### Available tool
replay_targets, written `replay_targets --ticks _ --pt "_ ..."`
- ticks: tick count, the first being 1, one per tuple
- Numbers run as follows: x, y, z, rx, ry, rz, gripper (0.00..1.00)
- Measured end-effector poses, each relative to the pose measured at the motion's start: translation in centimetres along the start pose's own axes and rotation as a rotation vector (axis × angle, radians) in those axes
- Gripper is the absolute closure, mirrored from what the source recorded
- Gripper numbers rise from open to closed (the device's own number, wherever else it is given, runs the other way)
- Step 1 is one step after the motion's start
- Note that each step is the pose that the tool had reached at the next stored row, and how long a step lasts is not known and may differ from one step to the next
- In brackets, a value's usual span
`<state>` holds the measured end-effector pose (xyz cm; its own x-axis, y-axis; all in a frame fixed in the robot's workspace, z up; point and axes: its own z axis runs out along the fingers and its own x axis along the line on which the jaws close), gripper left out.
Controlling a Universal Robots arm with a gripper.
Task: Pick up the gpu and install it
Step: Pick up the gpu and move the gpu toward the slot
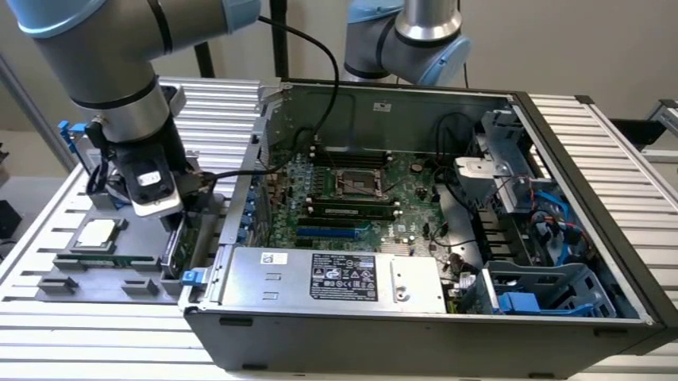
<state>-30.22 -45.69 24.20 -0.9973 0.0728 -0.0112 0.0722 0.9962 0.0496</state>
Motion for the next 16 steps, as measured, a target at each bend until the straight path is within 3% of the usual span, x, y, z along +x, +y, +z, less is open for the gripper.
replay_targets --ticks 5,6,16 --pt "0.0 -0.01 0.07 0.0002 0.0002 -0.001 0.0" --pt "0.01 -0.01 0.07 0.0003 0.0005 -0.001 1.0" --pt "0.02 0.0 0.08 0.0 0.0003 -0.006 1.0"
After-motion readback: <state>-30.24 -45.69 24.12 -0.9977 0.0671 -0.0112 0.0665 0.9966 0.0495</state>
